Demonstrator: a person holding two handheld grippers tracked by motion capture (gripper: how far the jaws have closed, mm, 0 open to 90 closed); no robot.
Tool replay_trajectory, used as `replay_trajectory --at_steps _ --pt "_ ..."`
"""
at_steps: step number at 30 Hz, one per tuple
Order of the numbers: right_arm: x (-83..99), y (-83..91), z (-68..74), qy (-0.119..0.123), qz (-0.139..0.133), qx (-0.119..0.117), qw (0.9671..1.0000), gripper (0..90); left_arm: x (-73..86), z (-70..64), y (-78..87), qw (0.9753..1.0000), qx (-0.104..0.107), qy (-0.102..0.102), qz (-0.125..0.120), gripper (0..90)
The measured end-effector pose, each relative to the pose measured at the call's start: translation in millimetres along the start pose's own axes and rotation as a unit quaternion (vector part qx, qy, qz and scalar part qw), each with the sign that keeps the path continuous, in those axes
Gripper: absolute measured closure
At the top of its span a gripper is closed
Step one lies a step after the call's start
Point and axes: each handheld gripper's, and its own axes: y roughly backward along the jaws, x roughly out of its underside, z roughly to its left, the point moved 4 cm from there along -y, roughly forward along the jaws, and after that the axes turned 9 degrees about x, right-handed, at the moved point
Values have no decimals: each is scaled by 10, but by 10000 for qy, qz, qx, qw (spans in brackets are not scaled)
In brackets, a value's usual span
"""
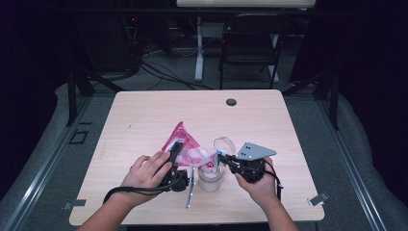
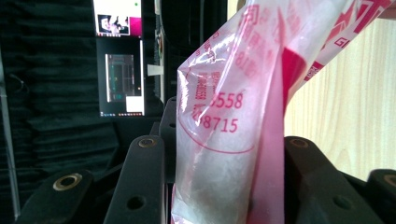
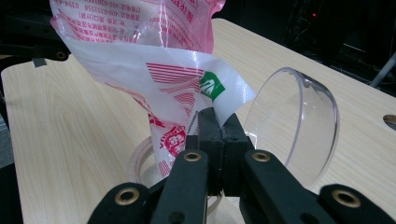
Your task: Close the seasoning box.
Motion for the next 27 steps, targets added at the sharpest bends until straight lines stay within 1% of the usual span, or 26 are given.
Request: replay_trajectory --at_steps 1,2,4,7,8,11,15,16,17,18,20,21,22,25,27 --pt "-1 4 -3 8 3 1 10000 897 3 -1 -1 10000 0 16 -6 658" --pt "-4 6 0 -4 -12 4 10000 897 9 -11 4 9999 67 89 53 658" --pt "-13 13 4 5 -24 0 10000 898 17 -15 3 9999 60 103 63 658" --pt "-22 17 13 2 -63 5 10000 898 32 -25 -4 9997 71 212 39 659" --pt "-24 17 14 3 -69 4 10000 898 40 -33 -5 9996 91 278 43 659" --pt "-27 19 15 21 -68 -5 10000 898 54 -51 -10 9992 122 380 29 659" --pt "-34 23 25 38 -75 4 10000 898 77 -73 -14 9982 164 574 11 660" --pt "-35 24 27 34 -83 -10 10000 898 85 -88 -17 9977 203 641 21 660" --pt "-37 23 29 39 -86 -27 10000 898 89 -90 -20 9978 185 636 15 660" --pt "-36 22 31 41 -86 -28 10000 897 93 -100 -25 9976 192 673 6 660" --pt "-36 19 35 45 -82 -15 10000 897 106 -122 -34 9969 254 748 31 660" --pt "-37 19 37 44 -84 -20 10000 897 107 -120 -34 9970 235 742 34 660" --pt "-37 19 39 41 -89 -20 9999 897 114 -131 -41 9966 264 785 22 660" --pt "-40 22 42 64 -89 -24 9999 896 120 -147 -45 9966 258 781 34 660" --pt "-37 17 43 75 -66 -21 9999 896 119 -157 -44 9962 273 823 55 662"
